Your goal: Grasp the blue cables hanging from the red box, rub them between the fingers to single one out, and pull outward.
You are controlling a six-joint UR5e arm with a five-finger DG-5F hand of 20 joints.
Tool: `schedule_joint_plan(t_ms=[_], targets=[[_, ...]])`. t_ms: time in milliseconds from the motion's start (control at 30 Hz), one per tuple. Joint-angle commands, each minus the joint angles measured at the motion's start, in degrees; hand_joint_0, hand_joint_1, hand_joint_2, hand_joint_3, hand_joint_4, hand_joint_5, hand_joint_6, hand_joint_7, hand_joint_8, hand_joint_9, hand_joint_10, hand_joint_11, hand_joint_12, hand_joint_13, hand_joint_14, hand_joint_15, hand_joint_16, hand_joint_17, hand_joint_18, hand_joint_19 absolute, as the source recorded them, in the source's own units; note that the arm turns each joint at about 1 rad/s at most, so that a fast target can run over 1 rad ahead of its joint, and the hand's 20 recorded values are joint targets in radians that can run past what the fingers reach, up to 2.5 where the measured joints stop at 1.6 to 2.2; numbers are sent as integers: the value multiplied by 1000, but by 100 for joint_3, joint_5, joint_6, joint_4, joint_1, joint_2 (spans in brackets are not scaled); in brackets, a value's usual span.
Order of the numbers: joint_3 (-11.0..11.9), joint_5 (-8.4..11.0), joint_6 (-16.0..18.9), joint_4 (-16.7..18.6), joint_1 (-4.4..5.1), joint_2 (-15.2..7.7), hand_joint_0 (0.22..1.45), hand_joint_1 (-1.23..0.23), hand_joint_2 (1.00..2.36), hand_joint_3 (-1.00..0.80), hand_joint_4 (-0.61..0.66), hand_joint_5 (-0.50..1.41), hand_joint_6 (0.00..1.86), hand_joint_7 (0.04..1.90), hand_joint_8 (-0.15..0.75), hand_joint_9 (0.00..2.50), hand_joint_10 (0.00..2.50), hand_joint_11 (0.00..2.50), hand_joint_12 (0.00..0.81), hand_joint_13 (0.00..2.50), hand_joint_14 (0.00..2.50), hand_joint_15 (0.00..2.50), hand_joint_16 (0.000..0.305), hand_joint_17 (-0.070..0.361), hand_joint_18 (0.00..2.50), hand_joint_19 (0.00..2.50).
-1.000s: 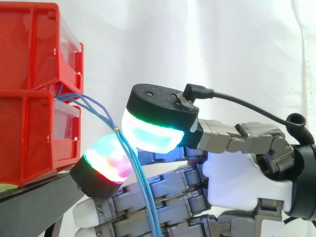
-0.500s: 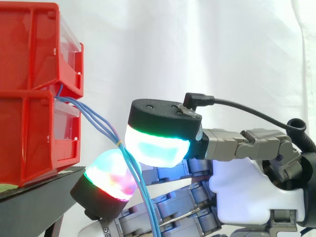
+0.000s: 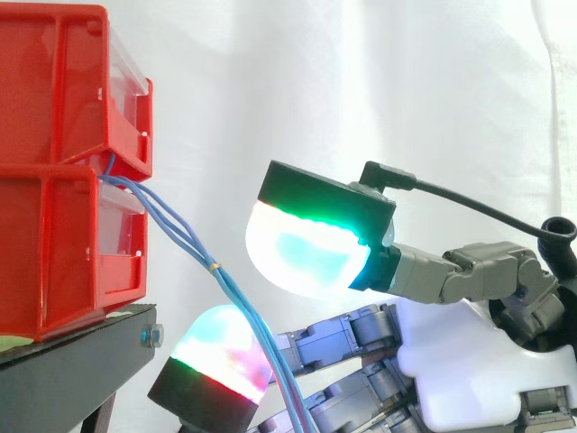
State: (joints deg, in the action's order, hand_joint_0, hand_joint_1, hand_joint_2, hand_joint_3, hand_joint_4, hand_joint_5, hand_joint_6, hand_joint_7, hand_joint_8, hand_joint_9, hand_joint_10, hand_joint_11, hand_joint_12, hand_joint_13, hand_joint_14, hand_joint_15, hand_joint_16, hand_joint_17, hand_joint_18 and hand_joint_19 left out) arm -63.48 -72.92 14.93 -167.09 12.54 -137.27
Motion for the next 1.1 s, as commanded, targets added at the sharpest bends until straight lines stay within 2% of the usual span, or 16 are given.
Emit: schedule_joint_plan(t_ms=[0, 233, 267, 300, 433, 567, 700, 867, 1000, 1067], targets=[[11, -3, 81, 27, 3, -2, 517, -785, 1000, -500, 185, -156, 855, 945, 292, 771, 9, 327, 379, 597, 14, 395, 47, 105, 529, 458], [72, -3, 257, 107, 3, -2, 503, -841, 1000, -500, 187, -159, 858, 920, 295, 769, 10, 346, 385, 612, 14, 403, 48, 108, 555, 451], [116, -3, 265, 107, 3, -2, 507, -850, 1000, -500, 189, -160, 855, 916, 293, 767, 10, 338, 382, 613, 14, 407, 48, 107, 553, 463], [222, 6, 274, 98, 12, -2, 563, -846, 1000, -500, 171, -162, 850, 926, 281, 759, 12, 340, 369, 605, 14, 400, 45, 101, 537, 468], [345, 6, 257, 80, 21, -2, 615, -842, 1012, -355, 115, -164, 848, 969, 270, 759, 10, 340, 362, 610, 16, 404, 43, 98, 549, 468], [354, 6, 265, 80, 65, -2, 617, -839, 1017, -257, 107, -181, 878, 932, 269, 748, 10, 357, 360, 614, 15, 410, 44, 98, 556, 475], [354, 6, 265, 71, 65, -2, 634, -845, 1020, -185, 105, -191, 888, 910, 269, 725, 11, 374, 360, 618, 15, 416, 43, 98, 563, 482], [354, 6, 353, -113, 65, -2, 694, -899, 1018, -253, 126, -196, 891, 842, 265, 707, 11, 374, 360, 631, 16, 410, 44, 99, 602, 450], [362, -3, 450, -324, 65, -2, 751, -941, 1001, -483, 156, -193, 895, 859, 262, 705, 10, 363, 358, 662, 15, 404, 43, 97, 655, 428], [362, -38, 538, -509, 65, 7, 742, -943, 1000, -500, 155, -189, 895, 862, 262, 717, 11, 371, 356, 672, 15, 409, 43, 97, 663, 431]])
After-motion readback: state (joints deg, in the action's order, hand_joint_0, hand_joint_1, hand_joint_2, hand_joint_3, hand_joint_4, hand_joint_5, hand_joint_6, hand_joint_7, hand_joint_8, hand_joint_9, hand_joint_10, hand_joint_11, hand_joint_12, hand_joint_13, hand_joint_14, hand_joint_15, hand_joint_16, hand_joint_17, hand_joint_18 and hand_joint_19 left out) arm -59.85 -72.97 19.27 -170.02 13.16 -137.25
